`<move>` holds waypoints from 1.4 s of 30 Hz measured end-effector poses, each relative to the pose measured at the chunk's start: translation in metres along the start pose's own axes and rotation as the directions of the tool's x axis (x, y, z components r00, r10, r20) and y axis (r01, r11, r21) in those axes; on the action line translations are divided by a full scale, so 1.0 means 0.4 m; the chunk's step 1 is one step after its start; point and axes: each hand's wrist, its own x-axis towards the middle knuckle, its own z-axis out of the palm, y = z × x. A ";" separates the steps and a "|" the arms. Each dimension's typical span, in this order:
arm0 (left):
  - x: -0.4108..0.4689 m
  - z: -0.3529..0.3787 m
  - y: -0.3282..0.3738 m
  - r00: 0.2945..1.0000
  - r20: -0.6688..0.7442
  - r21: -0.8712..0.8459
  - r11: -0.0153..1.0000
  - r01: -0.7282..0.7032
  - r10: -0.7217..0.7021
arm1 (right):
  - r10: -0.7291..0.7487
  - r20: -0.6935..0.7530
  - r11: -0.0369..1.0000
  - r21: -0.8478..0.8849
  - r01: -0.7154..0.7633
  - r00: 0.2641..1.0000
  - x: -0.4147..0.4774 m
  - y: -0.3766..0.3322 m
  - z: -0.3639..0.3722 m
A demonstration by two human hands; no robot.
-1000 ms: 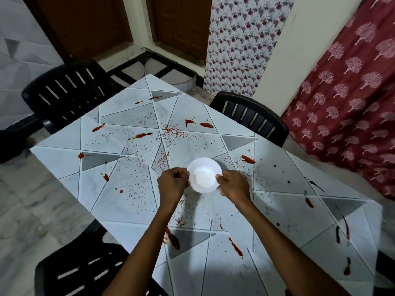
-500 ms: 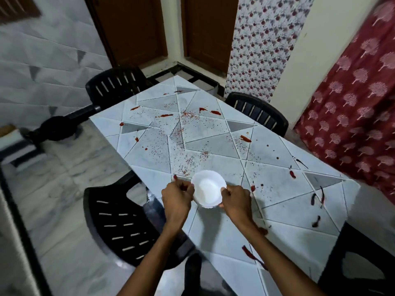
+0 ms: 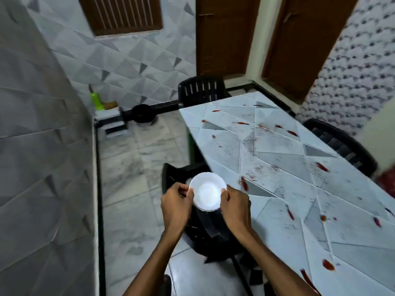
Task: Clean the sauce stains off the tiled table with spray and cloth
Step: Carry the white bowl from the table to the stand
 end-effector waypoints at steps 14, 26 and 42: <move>0.599 -0.527 -0.302 0.998 0.040 0.182 0.983 0.037 -0.045 | -0.339 0.113 0.940 0.019 0.339 0.934 0.222 -0.687 0.575; 1.173 -0.649 -0.413 0.993 0.026 0.118 0.987 0.109 -0.113 | -0.405 0.192 0.912 0.019 0.410 0.894 0.610 -0.978 0.952; 2.265 -0.721 -0.387 0.992 -0.072 0.110 0.988 0.113 -0.105 | -0.482 0.362 0.876 0.231 0.424 0.798 1.523 -1.465 1.447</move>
